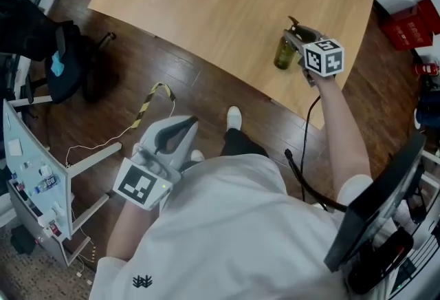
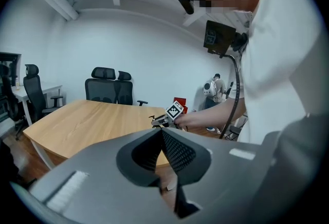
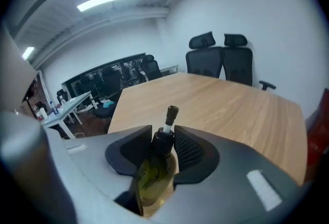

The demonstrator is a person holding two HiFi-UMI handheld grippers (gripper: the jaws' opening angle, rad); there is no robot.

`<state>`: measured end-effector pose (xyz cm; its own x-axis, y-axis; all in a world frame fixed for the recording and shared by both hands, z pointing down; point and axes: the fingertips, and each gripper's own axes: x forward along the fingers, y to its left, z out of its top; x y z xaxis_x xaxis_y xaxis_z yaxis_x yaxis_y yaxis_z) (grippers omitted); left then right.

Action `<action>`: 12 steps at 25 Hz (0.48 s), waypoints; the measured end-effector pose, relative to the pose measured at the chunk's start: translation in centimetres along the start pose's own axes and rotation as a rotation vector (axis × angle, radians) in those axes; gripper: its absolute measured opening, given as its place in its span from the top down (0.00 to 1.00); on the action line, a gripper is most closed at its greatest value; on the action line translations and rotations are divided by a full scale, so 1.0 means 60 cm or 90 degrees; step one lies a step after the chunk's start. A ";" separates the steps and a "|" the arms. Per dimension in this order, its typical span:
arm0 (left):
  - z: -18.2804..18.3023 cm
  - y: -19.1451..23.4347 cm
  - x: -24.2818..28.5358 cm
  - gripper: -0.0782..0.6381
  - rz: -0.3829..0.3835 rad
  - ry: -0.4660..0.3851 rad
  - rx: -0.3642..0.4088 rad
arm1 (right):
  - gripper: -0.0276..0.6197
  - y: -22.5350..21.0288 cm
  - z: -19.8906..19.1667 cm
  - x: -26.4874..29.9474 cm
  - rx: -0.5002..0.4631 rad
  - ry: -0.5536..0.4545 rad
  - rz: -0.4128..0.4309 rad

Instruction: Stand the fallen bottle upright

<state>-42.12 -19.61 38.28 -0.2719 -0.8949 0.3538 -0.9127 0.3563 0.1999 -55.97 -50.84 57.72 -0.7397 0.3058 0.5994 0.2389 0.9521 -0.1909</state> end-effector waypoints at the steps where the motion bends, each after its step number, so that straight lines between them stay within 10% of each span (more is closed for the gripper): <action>1: 0.003 -0.001 0.004 0.89 -0.006 -0.001 0.004 | 0.74 0.006 0.004 -0.010 -0.026 -0.022 -0.018; 12: 0.003 -0.024 -0.010 0.89 -0.040 -0.010 0.018 | 0.74 0.094 -0.036 -0.085 -0.208 -0.112 -0.156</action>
<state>-40.68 -19.65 37.59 -0.2191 -0.9193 0.3269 -0.9361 0.2925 0.1952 -49.51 -47.01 55.28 -0.8885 0.0932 0.4493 0.2082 0.9544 0.2138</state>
